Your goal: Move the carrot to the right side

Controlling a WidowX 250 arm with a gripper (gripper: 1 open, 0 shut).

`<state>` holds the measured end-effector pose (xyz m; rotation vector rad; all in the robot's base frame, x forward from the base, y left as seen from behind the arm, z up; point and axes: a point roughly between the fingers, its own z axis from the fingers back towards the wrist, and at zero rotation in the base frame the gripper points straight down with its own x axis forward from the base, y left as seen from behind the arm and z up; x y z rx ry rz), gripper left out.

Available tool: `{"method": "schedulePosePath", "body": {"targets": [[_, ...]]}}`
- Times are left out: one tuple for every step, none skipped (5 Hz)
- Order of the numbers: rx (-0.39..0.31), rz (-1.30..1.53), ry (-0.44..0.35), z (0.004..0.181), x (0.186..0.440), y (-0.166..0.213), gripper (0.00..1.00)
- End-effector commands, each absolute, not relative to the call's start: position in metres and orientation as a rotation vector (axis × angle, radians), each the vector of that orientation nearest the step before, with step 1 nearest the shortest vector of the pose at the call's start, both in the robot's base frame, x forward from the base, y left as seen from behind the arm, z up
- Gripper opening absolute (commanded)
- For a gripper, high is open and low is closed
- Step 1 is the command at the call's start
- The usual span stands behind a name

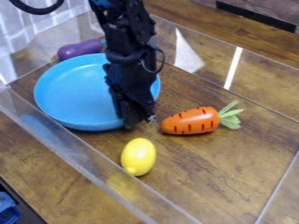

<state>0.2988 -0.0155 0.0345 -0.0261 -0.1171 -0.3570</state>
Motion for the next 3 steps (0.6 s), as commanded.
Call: {"method": "schedulePosePath", "body": {"targets": [[-0.023, -0.36, -0.144, 0.037, 0.3, -0.016, 1.0], [-0.025, -0.4, -0.141, 0.029, 0.299, -0.018, 1.0], [-0.021, -0.446, -0.141, 0.026, 0.299, -0.021, 1.0]]}}
